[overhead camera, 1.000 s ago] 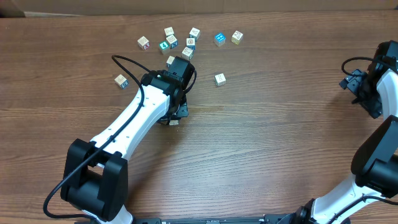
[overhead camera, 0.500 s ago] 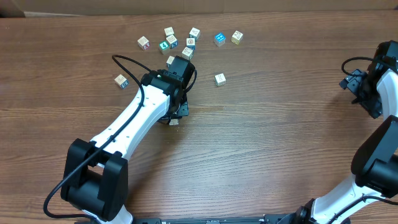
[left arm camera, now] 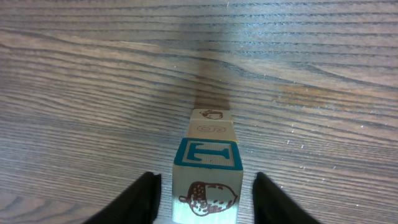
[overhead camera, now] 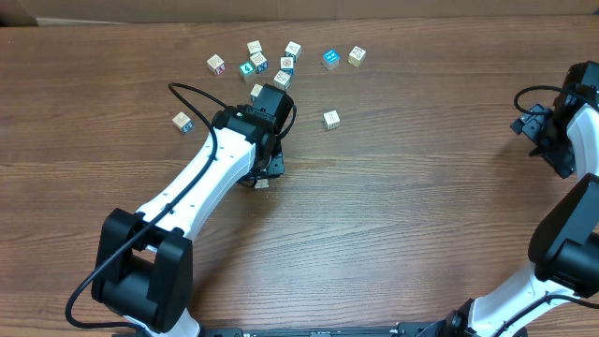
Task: Form a tower
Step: 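Open the left gripper to release the acorn block on the stack, then move the left gripper up toward the block cluster at the far side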
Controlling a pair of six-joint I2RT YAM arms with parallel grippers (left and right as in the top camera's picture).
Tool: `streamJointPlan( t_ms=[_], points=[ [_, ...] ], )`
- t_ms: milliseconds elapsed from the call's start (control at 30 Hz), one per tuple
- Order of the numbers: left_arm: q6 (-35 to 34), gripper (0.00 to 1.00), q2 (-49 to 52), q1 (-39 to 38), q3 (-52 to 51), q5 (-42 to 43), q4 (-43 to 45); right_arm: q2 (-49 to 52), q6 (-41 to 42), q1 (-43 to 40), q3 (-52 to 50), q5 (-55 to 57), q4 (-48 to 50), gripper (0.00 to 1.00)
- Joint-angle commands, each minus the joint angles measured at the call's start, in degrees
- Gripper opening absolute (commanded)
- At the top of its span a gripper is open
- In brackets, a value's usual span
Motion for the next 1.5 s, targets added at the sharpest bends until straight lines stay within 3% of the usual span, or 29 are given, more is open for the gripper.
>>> streamJointPlan(
  t_ms=[0,100,267,367,467,533,733,867,1033,1067,1133,1167,1467],
  points=[
    [0.3,0.52,0.8,-0.4,1.4,0.2,0.2,-1.5,-0.2,-0.2,1.1,0.3,0.3,1.00],
    [0.3,0.61,0.8,-0.4,1.4,0.2,0.3,-1.5,-0.2,-0.2,1.1,0.3,0.3,1.00],
    [2.2,0.60,0.8,0.7,4.1,-0.4,1.1,-1.5,-0.2,-0.2,1.1,0.3,0.3,1.00],
    [6.4,0.62,0.8,3.4,13.1,-0.5,1.0,-1.5,-0.2,-0.2,1.1,0.3,0.3,1.00],
    [9.5,0.73,0.8,6.0,21.3,-0.4,1.9,-1.5,-0.2,-0.2,1.1,0.3,0.3,1.00],
    [15.1,0.80,0.8,7.3,25.7,-0.1,3.8,-1.5,-0.2,-0.2,1.1,0.3,0.3,1.00],
    [18.7,0.80,1.2,9.6,28.9,-0.2,12.8,-1.5,-0.2,-0.2,1.1,0.3,0.3,1.00],
    [20.9,0.79,4.4,9.6,28.8,-0.2,15.6,-1.5,-0.2,-0.2,1.1,0.3,0.3,1.00],
    [23.5,0.69,11.6,9.7,28.8,-0.2,16.5,-1.5,-0.2,-0.2,1.1,0.3,0.3,1.00],
    [24.0,0.64,13.2,9.8,28.8,-0.2,16.5,-1.5,-0.2,-0.2,1.1,0.3,0.3,1.00],
    [24.5,0.45,16.2,10.0,28.8,-0.1,16.8,-1.5,-0.2,-0.2,1.1,0.3,0.3,1.00],
    [24.5,0.43,17.6,10.1,28.9,-0.1,17.0,-1.5,-0.2,-0.2,1.1,0.3,0.3,1.00],
    [31.1,0.52,27.4,10.2,28.9,5.6,20.0,-1.5,-0.2,-0.2,1.1,0.3,0.3,1.00]
  ],
)
